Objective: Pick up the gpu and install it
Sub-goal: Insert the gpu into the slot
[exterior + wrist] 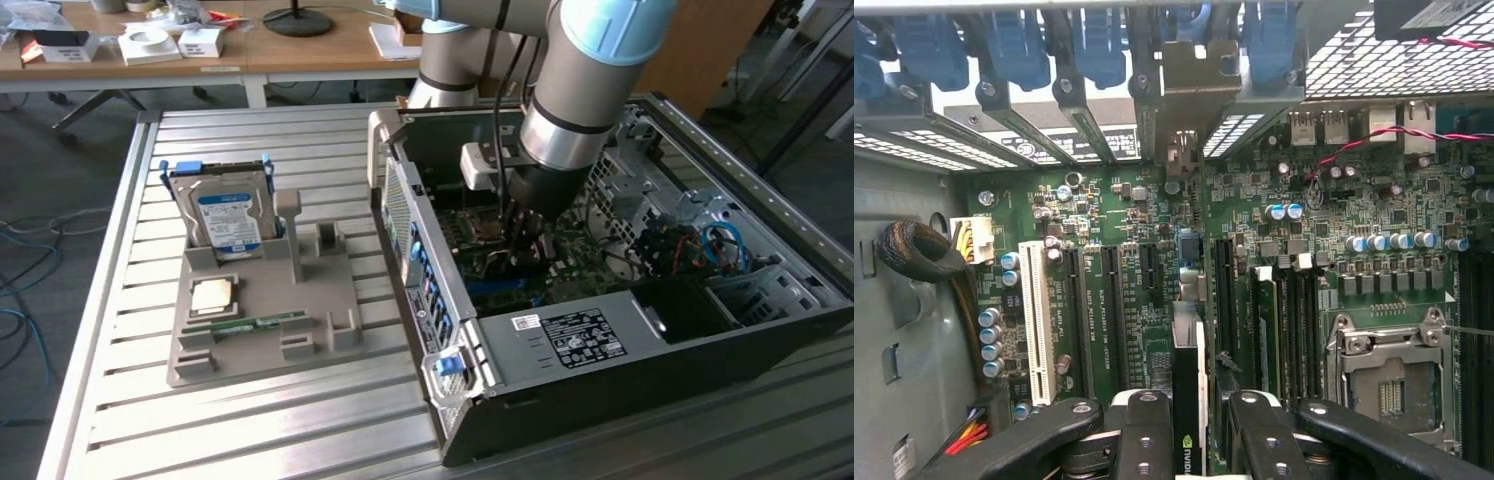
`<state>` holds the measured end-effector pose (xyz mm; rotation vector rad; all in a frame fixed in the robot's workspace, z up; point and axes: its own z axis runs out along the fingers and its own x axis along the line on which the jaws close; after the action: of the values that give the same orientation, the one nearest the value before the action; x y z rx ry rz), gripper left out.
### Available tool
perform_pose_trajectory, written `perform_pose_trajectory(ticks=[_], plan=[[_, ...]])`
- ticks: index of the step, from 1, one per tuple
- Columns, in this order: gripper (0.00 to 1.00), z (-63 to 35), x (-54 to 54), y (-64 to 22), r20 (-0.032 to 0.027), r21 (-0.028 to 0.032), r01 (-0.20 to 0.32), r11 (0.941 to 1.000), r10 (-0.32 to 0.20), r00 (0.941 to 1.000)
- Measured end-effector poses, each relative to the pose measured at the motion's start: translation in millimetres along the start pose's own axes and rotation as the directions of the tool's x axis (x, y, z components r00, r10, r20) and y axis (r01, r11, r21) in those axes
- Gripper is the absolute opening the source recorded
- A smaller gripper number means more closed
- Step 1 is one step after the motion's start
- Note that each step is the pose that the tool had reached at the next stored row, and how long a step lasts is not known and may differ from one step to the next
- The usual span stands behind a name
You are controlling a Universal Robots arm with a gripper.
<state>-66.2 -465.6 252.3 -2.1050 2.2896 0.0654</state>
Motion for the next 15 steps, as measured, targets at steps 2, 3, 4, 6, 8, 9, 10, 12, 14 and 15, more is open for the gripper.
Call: perform_pose_trajectory(ticks=[2, 3, 4, 6, 8, 9, 10, 12, 14, 15], plan=[[0.26, 0.2, 0.1, 0.0, -0.0006, 0.0000, 0.000, 1.0000, 0.000, 1.0000], [0.26, 0.5, 0.1, 0.0, -0.0005, 0.0000, 0.000, 1.0000, 0.000, 1.0000], [0.26, 0.9, 0.1, 0.0, -0.0005, 0.0000, 0.000, 1.0000, 0.000, 1.0000], [0.26, 1.6, 0.2, 0.0, -0.0006, -0.0001, 0.000, 1.0000, 0.000, 1.0000], [0.26, 2.2, 0.2, 0.0, -0.0006, 0.0000, 0.000, 1.0000, 0.000, 1.0000], [0.26, 2.2, 0.2, 0.0, -0.0006, -0.0001, 0.000, 1.0000, 0.000, 1.0000], [0.26, 2.2, 0.2, 0.0, -0.0007, -0.0001, 0.000, 1.0000, 0.000, 1.0000], [0.26, 2.5, 0.2, 0.0, -0.0005, 0.0000, 0.000, 1.0000, 0.000, 1.0000], [0.26, 2.8, 0.2, 0.0, -0.0003, 0.0000, 0.000, 1.0000, 0.000, 1.0000], [0.26, 2.9, 0.3, 0.0, -0.0005, 0.0000, 0.000, 1.0000, 0.000, 1.0000]])
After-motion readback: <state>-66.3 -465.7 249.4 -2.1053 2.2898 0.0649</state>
